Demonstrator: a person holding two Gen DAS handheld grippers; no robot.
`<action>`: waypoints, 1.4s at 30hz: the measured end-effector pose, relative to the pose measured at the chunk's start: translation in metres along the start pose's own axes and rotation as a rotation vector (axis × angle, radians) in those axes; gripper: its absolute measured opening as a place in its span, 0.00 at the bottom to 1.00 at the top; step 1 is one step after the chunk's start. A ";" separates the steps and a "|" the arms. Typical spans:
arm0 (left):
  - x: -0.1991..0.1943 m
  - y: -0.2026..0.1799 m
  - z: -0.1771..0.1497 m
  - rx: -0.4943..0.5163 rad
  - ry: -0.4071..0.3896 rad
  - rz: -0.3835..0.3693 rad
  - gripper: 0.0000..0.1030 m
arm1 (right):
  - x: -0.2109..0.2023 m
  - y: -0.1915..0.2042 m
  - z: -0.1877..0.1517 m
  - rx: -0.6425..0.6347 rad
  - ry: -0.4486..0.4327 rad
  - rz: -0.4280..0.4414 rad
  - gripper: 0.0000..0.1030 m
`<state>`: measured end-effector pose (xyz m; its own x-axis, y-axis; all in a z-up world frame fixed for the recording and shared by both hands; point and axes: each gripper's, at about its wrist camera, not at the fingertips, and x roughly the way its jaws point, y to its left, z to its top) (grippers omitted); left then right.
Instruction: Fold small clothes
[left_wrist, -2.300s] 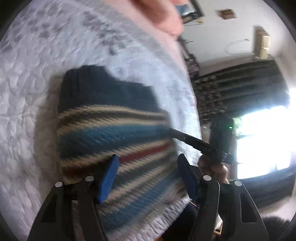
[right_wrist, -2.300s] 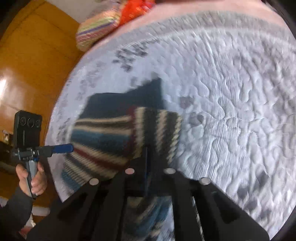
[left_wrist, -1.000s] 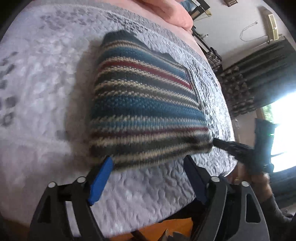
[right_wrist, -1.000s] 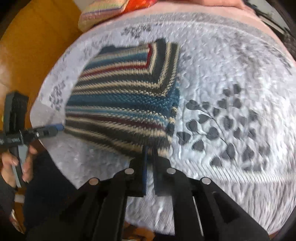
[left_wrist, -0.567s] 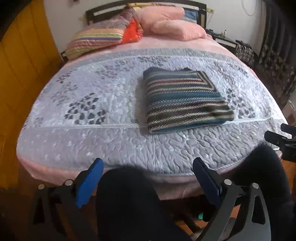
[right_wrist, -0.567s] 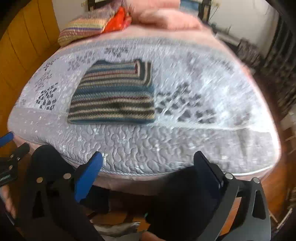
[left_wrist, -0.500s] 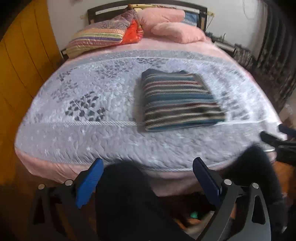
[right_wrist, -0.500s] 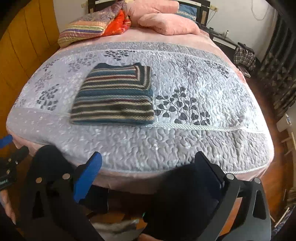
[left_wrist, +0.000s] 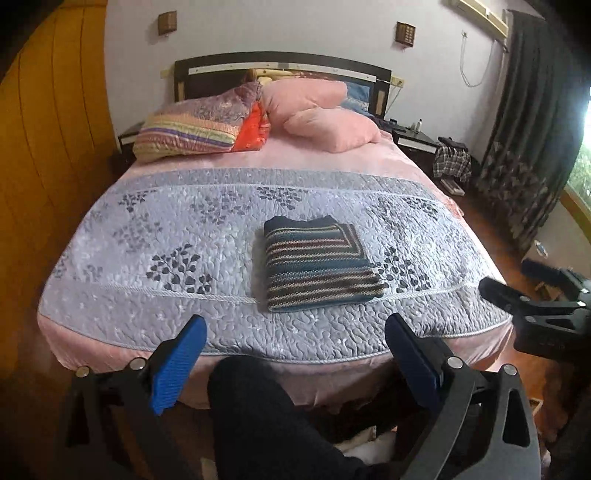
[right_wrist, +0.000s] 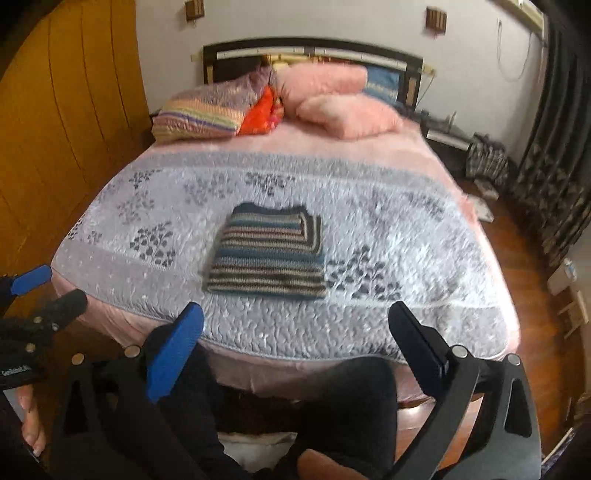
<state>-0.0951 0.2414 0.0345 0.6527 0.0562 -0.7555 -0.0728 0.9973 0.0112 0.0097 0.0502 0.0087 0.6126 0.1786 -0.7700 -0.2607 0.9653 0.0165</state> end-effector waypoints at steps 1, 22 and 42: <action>-0.004 0.000 0.002 0.003 -0.004 0.004 0.95 | -0.006 0.001 0.000 0.001 -0.008 0.000 0.97; -0.005 -0.014 -0.006 0.001 0.017 -0.025 0.94 | -0.024 0.003 -0.006 -0.005 -0.051 -0.046 0.97; -0.002 -0.023 -0.011 -0.009 0.007 -0.028 0.94 | -0.020 0.005 -0.009 -0.008 -0.065 -0.049 0.97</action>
<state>-0.1028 0.2178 0.0284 0.6494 0.0280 -0.7599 -0.0616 0.9980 -0.0159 -0.0102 0.0500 0.0185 0.6721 0.1437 -0.7264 -0.2352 0.9716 -0.0254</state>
